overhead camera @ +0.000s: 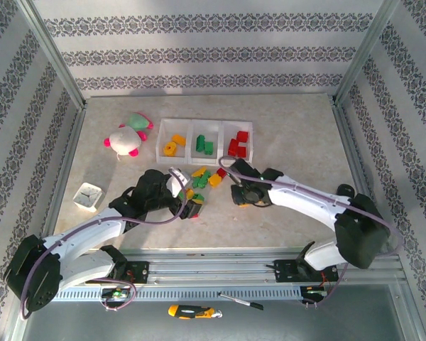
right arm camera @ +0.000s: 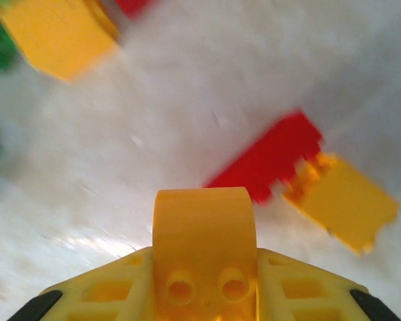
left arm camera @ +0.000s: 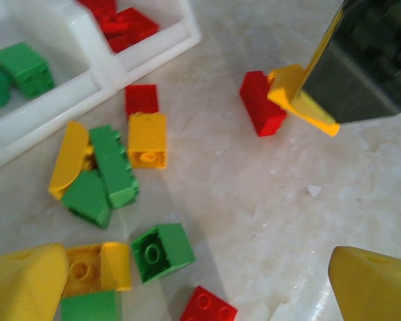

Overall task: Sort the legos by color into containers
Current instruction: Pick up the lego from the bottom-center of the table, then place the lego in the container.

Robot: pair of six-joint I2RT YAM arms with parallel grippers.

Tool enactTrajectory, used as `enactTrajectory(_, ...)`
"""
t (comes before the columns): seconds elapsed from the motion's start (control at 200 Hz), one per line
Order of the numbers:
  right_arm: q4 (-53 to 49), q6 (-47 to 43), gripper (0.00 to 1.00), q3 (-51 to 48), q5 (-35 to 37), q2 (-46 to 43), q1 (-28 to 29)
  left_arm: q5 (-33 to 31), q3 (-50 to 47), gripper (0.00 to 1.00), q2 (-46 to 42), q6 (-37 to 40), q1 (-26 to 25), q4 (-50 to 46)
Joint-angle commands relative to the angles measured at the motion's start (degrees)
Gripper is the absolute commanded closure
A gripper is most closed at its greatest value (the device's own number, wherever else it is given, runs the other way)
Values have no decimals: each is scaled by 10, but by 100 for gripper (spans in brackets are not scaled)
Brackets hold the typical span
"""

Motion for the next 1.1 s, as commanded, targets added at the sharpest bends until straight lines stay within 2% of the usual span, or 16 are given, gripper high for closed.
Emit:
enactTrajectory(0.0,35,-47,71,88,21,64,1,-58,-7,1,-18,-57,-7,6)
enactTrajectory(0.24,101,-84,71,299,0,222,-1,-111,-21,1,-59,-90,-4,-11)
enactTrajectory(0.595,112,-112,71,585,1,430,-12,-144,-43,1,-111,-118,-2,-36)
enactTrajectory(0.934,91,-112,69,767,6,576,-29,-149,-47,1,-120,-144,-3,-46)
enactTrajectory(1.094,61,-119,67,834,-21,618,-34,-151,-50,1,-119,-147,-2,-41)
